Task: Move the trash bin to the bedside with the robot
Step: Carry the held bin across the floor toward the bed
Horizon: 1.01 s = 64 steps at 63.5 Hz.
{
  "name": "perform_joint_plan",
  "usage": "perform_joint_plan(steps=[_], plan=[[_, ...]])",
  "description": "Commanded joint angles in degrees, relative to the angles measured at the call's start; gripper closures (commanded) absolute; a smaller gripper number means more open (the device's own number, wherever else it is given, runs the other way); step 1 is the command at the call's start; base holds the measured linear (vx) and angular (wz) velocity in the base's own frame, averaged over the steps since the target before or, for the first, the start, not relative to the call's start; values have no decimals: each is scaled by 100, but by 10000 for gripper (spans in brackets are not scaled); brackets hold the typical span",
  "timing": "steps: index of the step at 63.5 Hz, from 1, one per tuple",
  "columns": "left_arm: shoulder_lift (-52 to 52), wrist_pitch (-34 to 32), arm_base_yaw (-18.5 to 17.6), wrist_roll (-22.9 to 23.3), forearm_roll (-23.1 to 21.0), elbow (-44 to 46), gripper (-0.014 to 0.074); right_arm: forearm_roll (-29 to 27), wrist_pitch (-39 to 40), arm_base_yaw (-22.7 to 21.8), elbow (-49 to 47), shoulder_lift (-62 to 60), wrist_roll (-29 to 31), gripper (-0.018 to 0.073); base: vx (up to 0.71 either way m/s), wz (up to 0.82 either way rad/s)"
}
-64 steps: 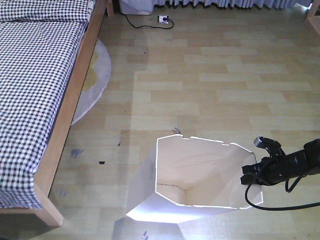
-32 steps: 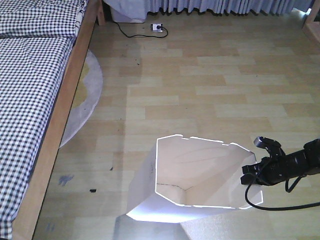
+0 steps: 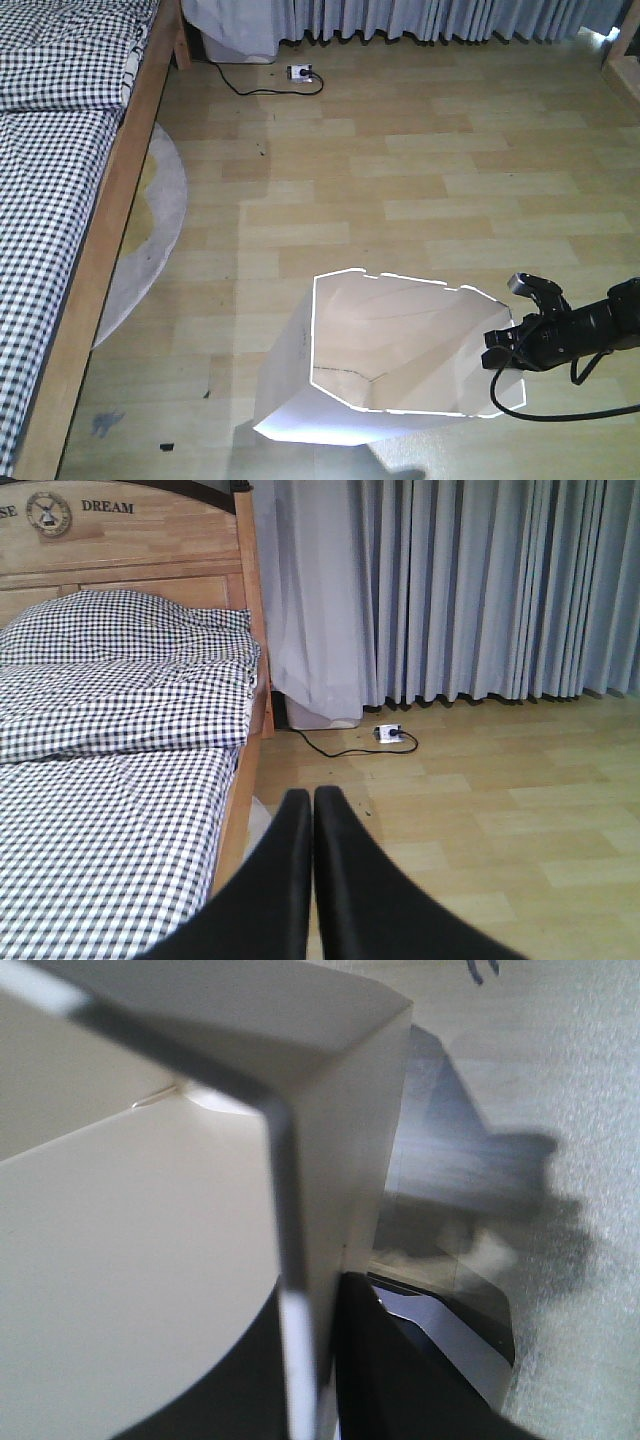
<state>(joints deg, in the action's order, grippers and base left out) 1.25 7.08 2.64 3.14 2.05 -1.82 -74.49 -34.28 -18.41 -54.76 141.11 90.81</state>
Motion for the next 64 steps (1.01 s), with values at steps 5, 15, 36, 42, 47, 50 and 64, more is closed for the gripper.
perform_joint_plan(steps=[5,15,36,42,47,50,64], plan=[[31,-419,-1,25,-8,138,603,-246,-1436,-20,-40,-405,47,564,31,-4],[31,-419,-1,25,-8,138,603,-246,-1436,-20,-40,-405,47,564,30,-3],[31,-419,-1,25,-8,138,603,-246,-1436,-20,-40,-405,47,564,27,-3],[31,-419,-1,25,-8,138,603,-246,-1436,-20,-40,-405,47,564,27,-5],[31,-419,-1,25,-8,138,603,-246,-1436,-20,-40,-405,47,564,27,-6],[31,-419,-1,25,-8,138,603,-246,-1436,-20,-40,-405,47,564,27,-6],[31,-419,-1,25,-8,138,603,-246,-1436,-20,-40,-405,47,564,27,-7]])
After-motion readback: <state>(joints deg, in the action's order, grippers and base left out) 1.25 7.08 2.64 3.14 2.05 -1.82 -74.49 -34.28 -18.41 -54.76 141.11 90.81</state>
